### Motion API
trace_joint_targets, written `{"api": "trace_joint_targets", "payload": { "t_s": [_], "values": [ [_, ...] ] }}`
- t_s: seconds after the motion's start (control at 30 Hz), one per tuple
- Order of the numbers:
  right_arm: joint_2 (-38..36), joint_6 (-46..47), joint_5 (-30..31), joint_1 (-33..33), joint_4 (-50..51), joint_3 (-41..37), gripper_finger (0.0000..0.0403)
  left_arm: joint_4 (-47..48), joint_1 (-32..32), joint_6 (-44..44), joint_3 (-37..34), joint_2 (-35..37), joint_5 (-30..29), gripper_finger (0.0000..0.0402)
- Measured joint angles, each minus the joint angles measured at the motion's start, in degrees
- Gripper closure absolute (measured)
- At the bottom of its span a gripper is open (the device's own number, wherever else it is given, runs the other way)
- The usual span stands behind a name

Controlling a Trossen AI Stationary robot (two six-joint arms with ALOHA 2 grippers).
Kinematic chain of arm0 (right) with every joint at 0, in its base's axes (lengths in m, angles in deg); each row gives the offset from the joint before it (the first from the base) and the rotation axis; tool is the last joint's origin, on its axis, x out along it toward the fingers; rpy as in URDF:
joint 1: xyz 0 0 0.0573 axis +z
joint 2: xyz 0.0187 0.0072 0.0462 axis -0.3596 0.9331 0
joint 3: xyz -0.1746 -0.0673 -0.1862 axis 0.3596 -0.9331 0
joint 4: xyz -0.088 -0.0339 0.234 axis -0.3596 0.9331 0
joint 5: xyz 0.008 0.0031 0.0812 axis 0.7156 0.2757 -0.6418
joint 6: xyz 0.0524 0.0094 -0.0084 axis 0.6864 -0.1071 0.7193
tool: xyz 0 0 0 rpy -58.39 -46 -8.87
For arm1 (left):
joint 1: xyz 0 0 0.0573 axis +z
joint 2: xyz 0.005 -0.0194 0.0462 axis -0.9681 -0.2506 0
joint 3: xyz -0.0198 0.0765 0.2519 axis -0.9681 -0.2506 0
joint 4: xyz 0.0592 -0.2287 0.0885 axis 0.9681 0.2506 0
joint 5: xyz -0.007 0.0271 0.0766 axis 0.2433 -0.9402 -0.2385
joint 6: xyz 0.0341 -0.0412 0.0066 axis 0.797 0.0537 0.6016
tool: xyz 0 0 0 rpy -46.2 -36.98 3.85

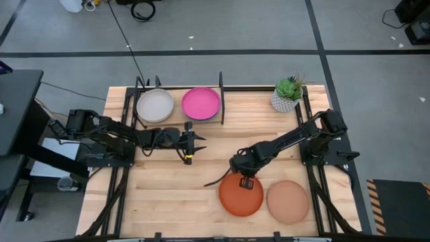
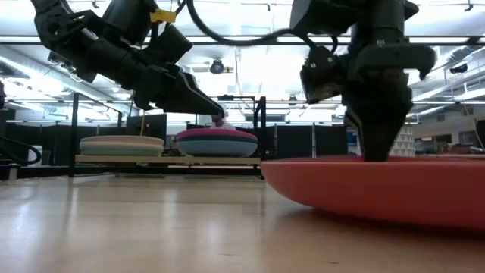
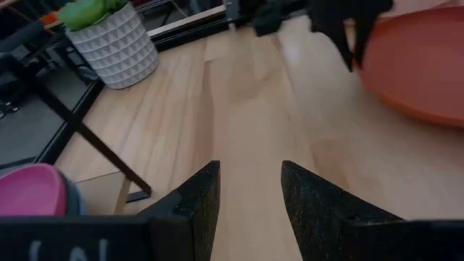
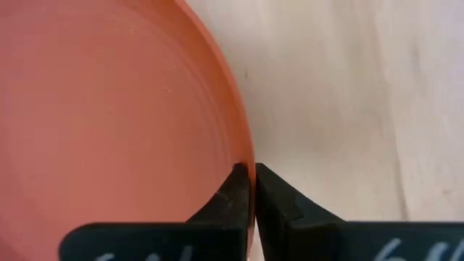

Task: Place and stack plates onto a shelf
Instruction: Stack the orange plate on top of the pink plate on the shelf

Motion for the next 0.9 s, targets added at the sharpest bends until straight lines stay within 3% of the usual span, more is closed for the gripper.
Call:
{"api": "trace_joint_targets", "payload": {
  "t_s": [0.23,0.5,0.63,0.9],
  "values": [
    [-4.57,-7.21,-2.32,-5.12,3.65,-0.08,0.0389,1.85,-2.25,6.55,-0.02,-0.02,2.44,0.0246],
    [-11.27,-15.83,-11.57,-16.88,7.28,-0.15,0.0389,-1.75,-8.82,32.13,-0.02,-0.02,3.86,0.0241],
    [-12.89,-16.94,-16.56,-21.47,7.05,-0.15,0.0389,-4.40,-11.38,41.84,0.07,-0.25,1.10,0.0221],
    [-13.10,-16.85,-21.12,-24.51,4.28,-0.15,0.0389,-4.99,-12.39,50.53,2.79,-1.72,-2.14,0.0161]
  ]
}}
